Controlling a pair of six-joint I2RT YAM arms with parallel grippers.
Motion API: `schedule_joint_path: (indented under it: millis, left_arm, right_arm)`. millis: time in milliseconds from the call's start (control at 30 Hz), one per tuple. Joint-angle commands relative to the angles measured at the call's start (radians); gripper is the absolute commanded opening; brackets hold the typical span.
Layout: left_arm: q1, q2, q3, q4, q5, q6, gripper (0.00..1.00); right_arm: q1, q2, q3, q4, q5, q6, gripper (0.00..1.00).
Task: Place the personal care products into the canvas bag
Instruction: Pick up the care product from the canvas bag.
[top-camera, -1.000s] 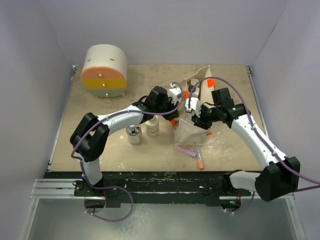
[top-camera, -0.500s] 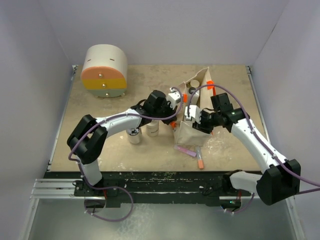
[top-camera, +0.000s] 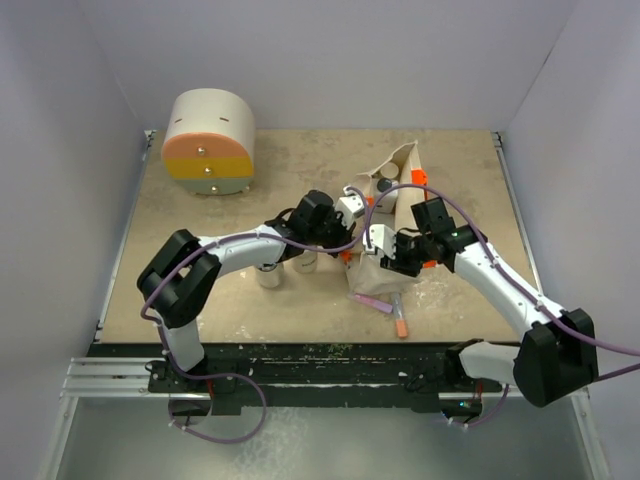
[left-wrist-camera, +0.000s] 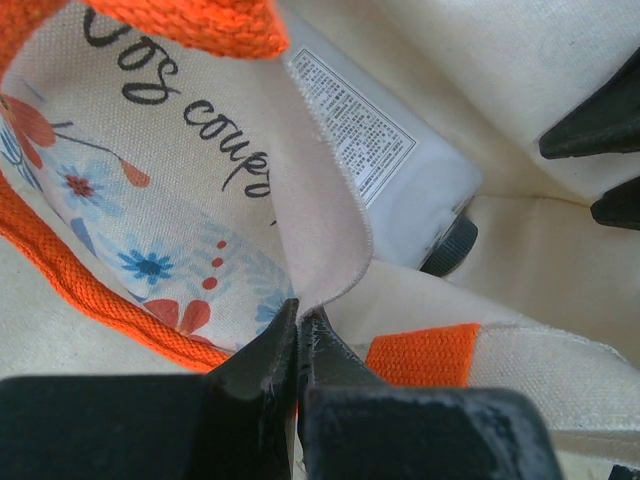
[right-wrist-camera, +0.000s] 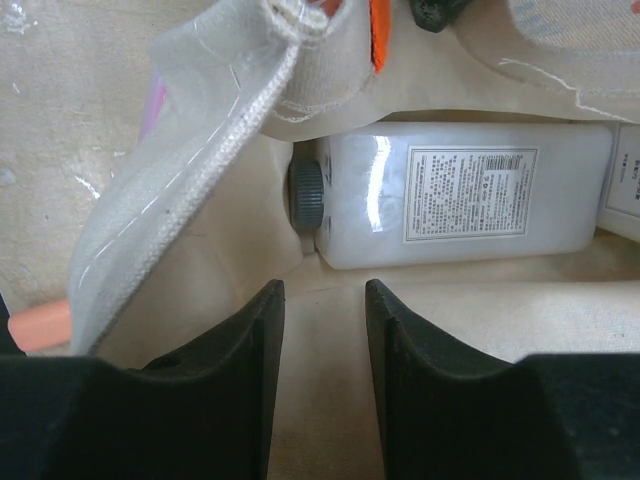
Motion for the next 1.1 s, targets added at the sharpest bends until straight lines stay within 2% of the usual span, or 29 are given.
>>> schedule_joint_path:
  millis: [0,133,267,367,567,867,1067]
  left_arm:
    - [-0.007,0.045,-0.057,-0.092,-0.016,0.063,0.0]
    - [-0.011,0.057,-0.06,-0.083,-0.016,0.07,0.0]
    - [-0.011,0.057,-0.032,-0.092,-0.014,0.049,0.0]
    - [-0.01,0.044,0.01,-0.113,0.004,0.023,0.0]
    - [0.003,0.002,0.087,-0.14,0.05,-0.04,0.0]
    - [0.033,-0.045,0.149,-0.137,0.158,-0.155,0.0]
    - [0.044,-0.074,0.165,-0.128,0.185,-0.205,0.0]
  right_arm:
    - [-0.015,0.019,-0.034,-0.071,0.021,0.06,0.41]
    - [-0.069,0.054,0.015,-0.063,0.012,0.127,0.41]
    - [-0.175,0.118,0.154,-0.082,-0.076,0.206,0.45]
    - [-0.181,0.151,0.258,-0.094,-0.118,0.246,0.49]
    - [-0.177,0.172,0.366,0.045,-0.135,0.454,0.6]
    - [-0.103,0.192,0.345,0.274,0.038,0.848,0.72]
    - [-0.014,0.235,0.335,0.316,0.167,1.053,0.75]
